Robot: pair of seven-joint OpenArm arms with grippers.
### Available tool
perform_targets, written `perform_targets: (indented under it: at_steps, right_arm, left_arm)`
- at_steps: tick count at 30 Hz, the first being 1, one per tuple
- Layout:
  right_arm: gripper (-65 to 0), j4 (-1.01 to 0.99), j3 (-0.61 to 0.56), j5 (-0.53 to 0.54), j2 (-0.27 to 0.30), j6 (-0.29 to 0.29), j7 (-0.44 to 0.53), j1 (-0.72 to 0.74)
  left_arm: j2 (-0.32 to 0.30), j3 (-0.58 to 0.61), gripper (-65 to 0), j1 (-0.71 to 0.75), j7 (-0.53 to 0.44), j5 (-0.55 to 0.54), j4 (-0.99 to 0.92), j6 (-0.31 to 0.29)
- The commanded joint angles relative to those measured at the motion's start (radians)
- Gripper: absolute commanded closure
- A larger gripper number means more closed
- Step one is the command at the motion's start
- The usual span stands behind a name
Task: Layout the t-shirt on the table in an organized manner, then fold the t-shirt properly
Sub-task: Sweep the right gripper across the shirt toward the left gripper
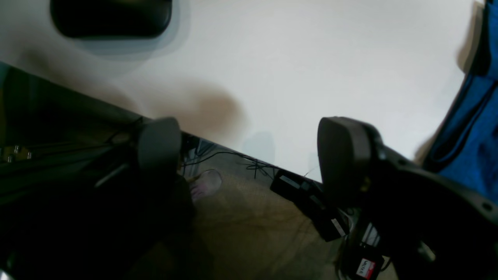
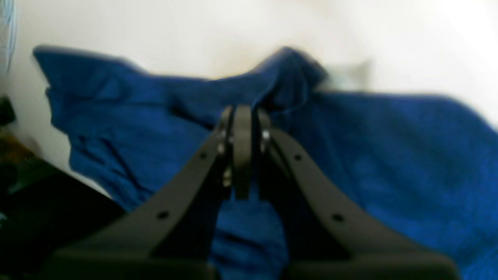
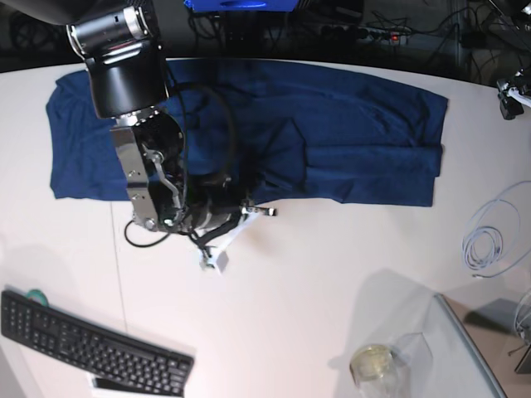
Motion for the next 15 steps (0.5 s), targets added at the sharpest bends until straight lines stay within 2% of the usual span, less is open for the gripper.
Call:
perform_targets:
  at_steps: [1, 7, 12, 15]
  right_arm:
    - [0.0, 0.053, -0.056, 0.025, -0.014, 0.01, -0.012, 0.012]
    - [0.0, 0.136, -0.378, 0.026, -0.028, 0.002, -0.011, 0.018]
    - [0.0, 0.129, -0.512, 0.026, -0.043, 0.002, -0.008, 0.064]
    - [0.0, 0.137, -0.525, 0.026, -0.049, 0.002, -0.008, 0.081]
  left_arm:
    - [-0.029, -0.007, -52.7, 0.003, -0.017, -0.005, 0.013, 0.002]
    - [-0.03, -0.002, -52.7, 0.003, -0.017, -0.003, 0.017, 0.002]
    - [-0.03, -0.001, -52.7, 0.005, -0.017, -0.003, 0.019, 0.002]
    - [-0.027, -0.001, -52.7, 0.005, -0.017, -0.002, 0.019, 0.002]
